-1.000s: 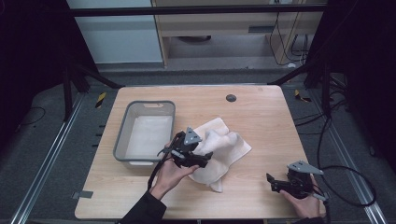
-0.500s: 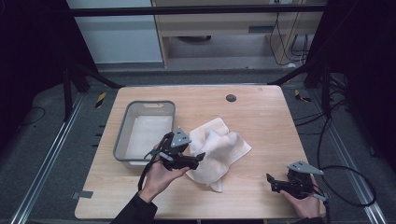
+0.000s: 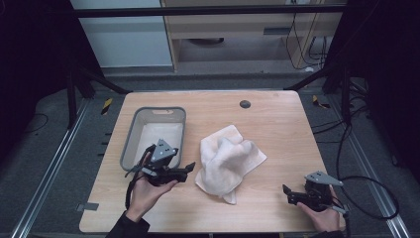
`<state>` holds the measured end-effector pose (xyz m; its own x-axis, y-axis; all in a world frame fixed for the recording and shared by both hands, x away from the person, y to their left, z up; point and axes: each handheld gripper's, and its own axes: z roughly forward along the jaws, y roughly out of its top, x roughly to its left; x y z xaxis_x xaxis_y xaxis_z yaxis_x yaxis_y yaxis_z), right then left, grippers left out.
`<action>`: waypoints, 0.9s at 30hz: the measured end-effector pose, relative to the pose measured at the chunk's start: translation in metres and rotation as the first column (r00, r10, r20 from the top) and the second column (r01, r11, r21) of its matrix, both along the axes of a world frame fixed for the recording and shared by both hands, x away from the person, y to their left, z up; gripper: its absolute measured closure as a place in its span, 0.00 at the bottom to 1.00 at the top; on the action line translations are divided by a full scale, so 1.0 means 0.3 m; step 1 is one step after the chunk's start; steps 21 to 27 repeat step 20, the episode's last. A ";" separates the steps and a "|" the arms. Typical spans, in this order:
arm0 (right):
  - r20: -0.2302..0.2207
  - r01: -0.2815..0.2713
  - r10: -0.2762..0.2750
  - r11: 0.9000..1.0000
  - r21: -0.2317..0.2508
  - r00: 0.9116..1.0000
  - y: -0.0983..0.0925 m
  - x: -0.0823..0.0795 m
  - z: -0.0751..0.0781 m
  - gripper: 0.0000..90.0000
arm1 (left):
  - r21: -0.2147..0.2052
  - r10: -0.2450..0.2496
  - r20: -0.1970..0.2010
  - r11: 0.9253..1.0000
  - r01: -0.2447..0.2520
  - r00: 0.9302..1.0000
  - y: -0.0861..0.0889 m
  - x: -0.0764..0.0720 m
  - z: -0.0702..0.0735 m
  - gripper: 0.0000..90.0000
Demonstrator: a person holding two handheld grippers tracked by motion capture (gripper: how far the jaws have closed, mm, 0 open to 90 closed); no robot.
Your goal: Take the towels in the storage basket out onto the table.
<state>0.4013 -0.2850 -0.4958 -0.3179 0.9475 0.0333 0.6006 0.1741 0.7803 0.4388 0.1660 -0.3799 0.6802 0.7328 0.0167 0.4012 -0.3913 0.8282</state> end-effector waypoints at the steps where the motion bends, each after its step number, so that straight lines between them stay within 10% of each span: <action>1: 0.000 0.000 0.000 1.000 0.000 1.000 0.000 0.000 0.000 0.07 | 0.001 0.006 0.000 1.000 -0.006 1.000 0.009 -0.002 -0.001 0.28; 9: -0.002 0.005 -0.005 1.000 0.003 1.000 0.000 -0.001 0.000 0.07 | -0.011 0.072 0.018 0.997 -0.072 0.997 0.107 -0.030 -0.008 0.29; 20: 0.005 0.002 -0.002 1.000 -0.001 1.000 -0.003 -0.001 0.000 0.07 | -0.059 0.221 0.049 0.974 -0.218 0.974 0.254 -0.055 -0.043 0.30; 27: 0.005 0.002 -0.002 1.000 -0.001 1.000 -0.003 -0.001 0.000 0.07 | -0.059 0.221 0.049 0.974 -0.218 0.974 0.254 -0.055 -0.043 0.30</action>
